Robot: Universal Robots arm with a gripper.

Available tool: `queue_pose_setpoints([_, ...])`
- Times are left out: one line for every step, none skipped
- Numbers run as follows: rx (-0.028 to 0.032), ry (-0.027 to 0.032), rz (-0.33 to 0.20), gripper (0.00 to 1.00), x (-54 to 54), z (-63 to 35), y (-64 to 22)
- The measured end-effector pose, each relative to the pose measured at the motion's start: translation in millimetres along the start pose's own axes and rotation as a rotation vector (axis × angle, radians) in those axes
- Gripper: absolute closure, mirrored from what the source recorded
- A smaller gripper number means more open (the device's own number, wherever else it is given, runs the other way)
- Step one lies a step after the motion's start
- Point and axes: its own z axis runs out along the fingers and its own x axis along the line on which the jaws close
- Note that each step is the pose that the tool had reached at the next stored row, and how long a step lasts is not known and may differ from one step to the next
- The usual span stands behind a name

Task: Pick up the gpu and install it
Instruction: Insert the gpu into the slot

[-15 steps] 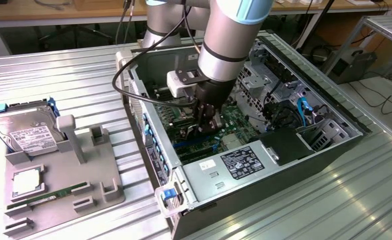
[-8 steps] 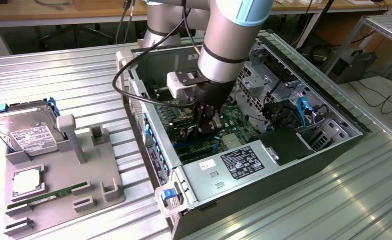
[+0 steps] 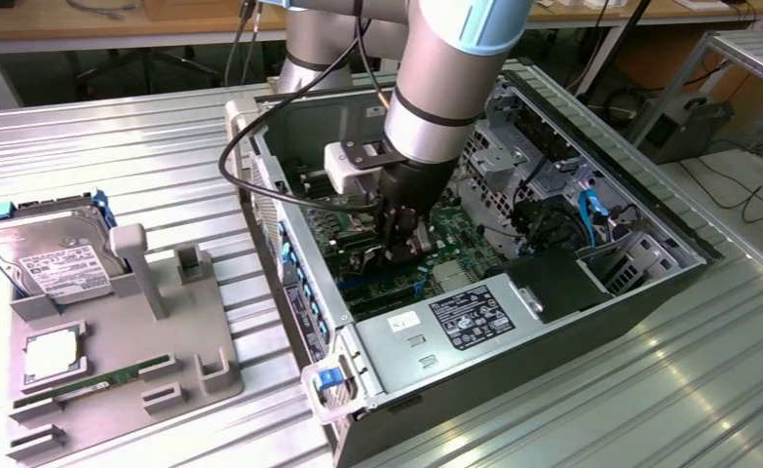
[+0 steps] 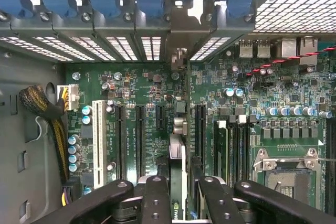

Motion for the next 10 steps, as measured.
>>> queue_pose_setpoints([0.0000,-0.0001,0.000,0.74,0.0,0.0,0.0])
queue_pose_setpoints([0.0003,-0.0007,0.000,0.73,-0.1,0.3,-0.1])
queue_pose_setpoints([0.0002,-0.0005,0.000,0.66,0.0,0.2,0.0])
queue_pose_setpoints([0.0000,-0.0001,0.000,0.66,0.0,0.0,0.0])
queue_pose_setpoints([-0.0001,0.0003,0.000,0.66,0.0,-0.3,0.0])
queue_pose_setpoints([-0.0001,0.0002,0.000,0.66,0.0,-1.4,0.1])
queue_pose_setpoints([0.0000,0.0001,0.000,0.66,-0.2,-3.9,0.2])
queue_pose_setpoints([0.0001,0.0001,0.000,0.66,-0.3,-9.0,0.5])
queue_pose_setpoints([0.0003,-0.0002,0.000,0.66,-0.6,-13.2,0.7])
queue_pose_setpoints([0.0023,-0.0001,-0.002,0.66,-3.2,-30.6,2.7])
